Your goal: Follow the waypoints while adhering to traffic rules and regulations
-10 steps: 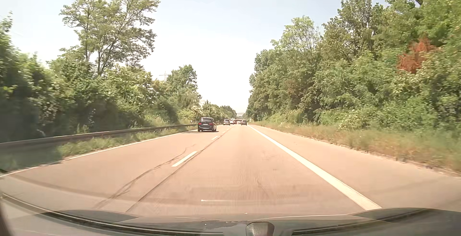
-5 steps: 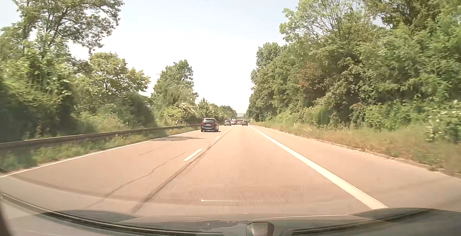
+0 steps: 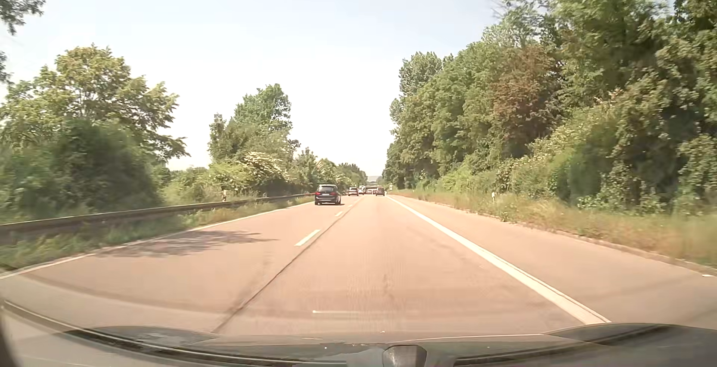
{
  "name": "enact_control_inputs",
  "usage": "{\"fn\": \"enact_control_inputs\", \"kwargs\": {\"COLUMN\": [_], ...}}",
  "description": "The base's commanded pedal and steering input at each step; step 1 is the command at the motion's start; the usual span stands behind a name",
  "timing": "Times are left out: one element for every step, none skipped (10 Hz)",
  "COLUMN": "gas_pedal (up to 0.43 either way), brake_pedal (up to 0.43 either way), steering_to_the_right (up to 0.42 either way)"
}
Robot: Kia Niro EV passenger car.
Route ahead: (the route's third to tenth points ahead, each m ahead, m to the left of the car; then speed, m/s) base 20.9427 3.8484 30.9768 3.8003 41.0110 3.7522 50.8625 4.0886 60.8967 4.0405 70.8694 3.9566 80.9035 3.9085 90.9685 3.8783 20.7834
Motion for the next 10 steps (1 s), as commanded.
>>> {"fn": "enact_control_inputs", "kwargs": {"gas_pedal": [0.11, 0.11, 0.11, 0.118, 0.138, 0.15, 0.15, 0.15, 0.15, 0.15], "brake_pedal": [0.0, 0.0, 0.0, 0.0, 0.0, 0.0, 0.0, 0.0, 0.0, 0.0], "steering_to_the_right": [0.001, 0.001, 0.001, 0.001, 0.001, 0.001, 0.001, 0.0, 0.0, 0.0]}}
